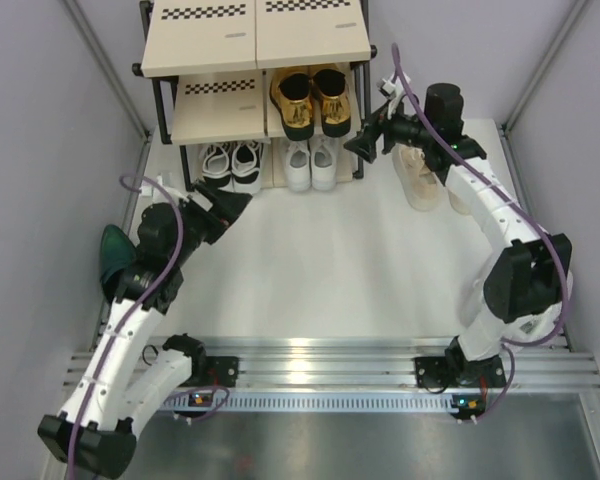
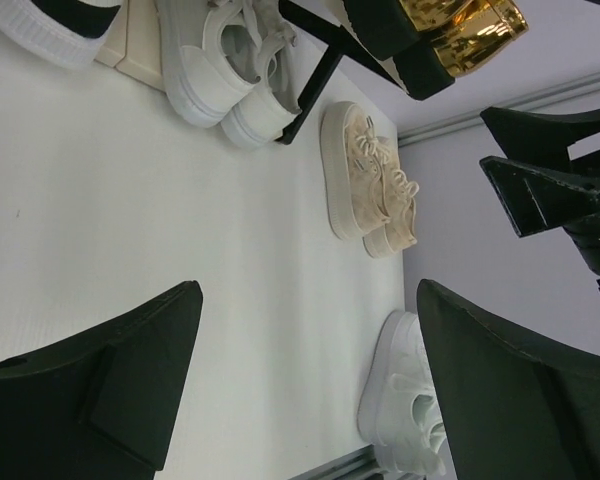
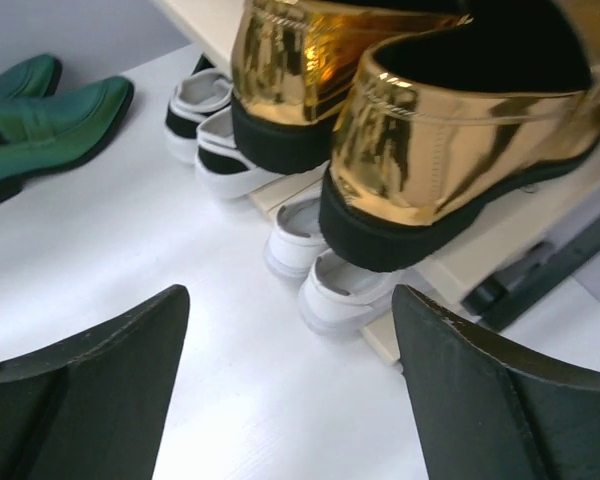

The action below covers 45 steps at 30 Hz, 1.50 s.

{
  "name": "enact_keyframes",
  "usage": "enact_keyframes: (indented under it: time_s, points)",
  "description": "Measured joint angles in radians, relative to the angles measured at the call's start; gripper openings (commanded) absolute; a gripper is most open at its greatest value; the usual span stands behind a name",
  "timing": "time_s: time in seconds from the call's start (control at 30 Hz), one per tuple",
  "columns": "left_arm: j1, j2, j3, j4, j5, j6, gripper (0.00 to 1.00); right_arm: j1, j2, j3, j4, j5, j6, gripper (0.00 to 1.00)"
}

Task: Place and organize the shoes onto the shoe shelf
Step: Place the shoe at the shoe shelf.

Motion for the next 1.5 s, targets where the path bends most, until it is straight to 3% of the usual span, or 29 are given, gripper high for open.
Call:
enact_keyframes:
  time_s: [0.13,0.3,0.97,1.5]
  points:
    - [0.0,0.136,0.036,0.086,0.036,0.029,0.92,0.002,0.073,0.042,-0.024,-0.061,-0.04,0.77]
    - [0.0,0.175,0.036,0.121,0.065,0.035,0.92,0.009,0.129,0.092,-0.031,-0.068,-0.064,0.75]
    - [0.0,-0.066,-0.072,0.124,0.032,-0.007,0.92,0.062,0.212,0.208,-0.073,-0.036,-0.15,0.67]
    - [0.0,-0.106,-0.081,0.081,0.009,-0.013,0.93,0.115,0.212,0.209,-0.09,-0.041,-0.137,0.65]
